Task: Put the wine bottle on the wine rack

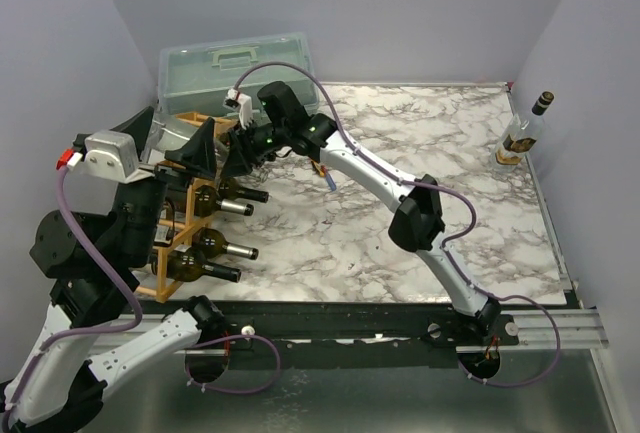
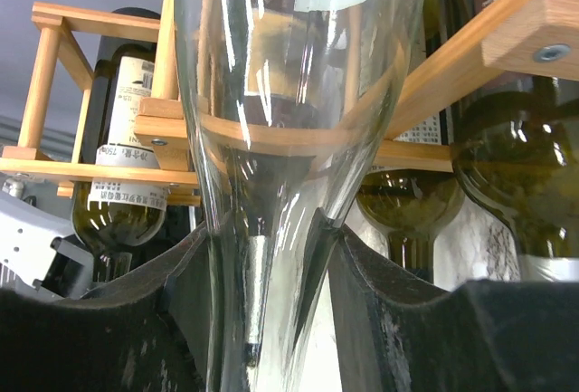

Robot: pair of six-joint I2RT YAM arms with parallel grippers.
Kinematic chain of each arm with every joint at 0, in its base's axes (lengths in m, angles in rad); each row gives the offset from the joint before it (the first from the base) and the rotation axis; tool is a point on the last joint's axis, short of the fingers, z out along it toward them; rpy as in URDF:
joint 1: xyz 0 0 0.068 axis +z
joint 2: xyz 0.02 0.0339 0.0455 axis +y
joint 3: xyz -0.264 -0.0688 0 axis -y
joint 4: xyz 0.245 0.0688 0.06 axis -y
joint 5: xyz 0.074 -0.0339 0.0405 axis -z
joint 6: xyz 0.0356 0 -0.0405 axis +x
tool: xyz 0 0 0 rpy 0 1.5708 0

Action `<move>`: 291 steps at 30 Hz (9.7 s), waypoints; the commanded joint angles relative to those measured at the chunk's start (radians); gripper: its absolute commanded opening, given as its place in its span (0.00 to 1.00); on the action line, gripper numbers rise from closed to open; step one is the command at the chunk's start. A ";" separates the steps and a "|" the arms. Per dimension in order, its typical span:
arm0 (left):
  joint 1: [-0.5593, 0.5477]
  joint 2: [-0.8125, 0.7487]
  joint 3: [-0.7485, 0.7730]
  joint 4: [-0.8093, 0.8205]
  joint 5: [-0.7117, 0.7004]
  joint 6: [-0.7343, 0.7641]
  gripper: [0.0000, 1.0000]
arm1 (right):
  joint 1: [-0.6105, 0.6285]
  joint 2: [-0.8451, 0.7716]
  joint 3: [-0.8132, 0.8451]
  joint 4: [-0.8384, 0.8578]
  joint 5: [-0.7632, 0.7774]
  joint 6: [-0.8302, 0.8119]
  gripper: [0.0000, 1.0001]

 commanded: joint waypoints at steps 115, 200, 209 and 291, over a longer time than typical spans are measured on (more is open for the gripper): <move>-0.011 0.606 -0.291 0.349 0.296 -0.081 0.97 | -1.157 -0.875 -1.506 0.825 1.077 0.011 1.00; -0.126 0.814 -0.222 0.264 0.475 -0.075 0.99 | -0.503 -1.291 -1.654 0.741 0.268 0.922 0.00; -0.146 0.816 -0.215 0.242 0.475 -0.035 0.76 | -0.461 -1.314 -1.665 0.752 0.283 0.923 0.00; -0.287 0.481 -0.597 0.394 0.411 0.897 0.00 | -0.318 -1.184 -1.275 -0.376 0.040 -0.063 0.70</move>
